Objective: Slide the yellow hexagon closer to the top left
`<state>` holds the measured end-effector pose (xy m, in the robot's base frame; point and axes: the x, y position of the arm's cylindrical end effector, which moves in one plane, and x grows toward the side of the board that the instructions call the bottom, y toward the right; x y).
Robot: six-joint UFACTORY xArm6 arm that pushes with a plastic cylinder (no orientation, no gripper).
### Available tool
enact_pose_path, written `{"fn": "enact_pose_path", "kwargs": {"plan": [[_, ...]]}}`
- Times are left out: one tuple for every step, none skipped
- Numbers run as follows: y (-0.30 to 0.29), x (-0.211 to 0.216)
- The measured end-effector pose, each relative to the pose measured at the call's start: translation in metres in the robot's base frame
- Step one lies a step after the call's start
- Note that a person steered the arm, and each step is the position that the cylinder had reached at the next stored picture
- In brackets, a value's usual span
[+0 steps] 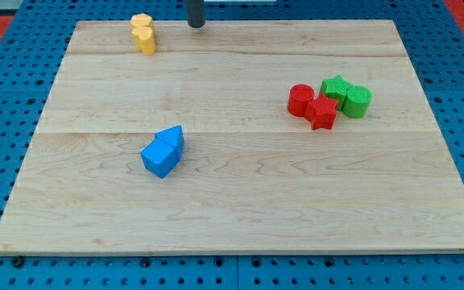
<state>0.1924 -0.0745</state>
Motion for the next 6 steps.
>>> {"fn": "enact_pose_path", "kwargs": {"plan": [[-0.051, -0.001], [-0.081, -0.001], [-0.095, 0.004], [-0.098, 0.019], [-0.105, 0.019], [-0.139, 0.018]]}}
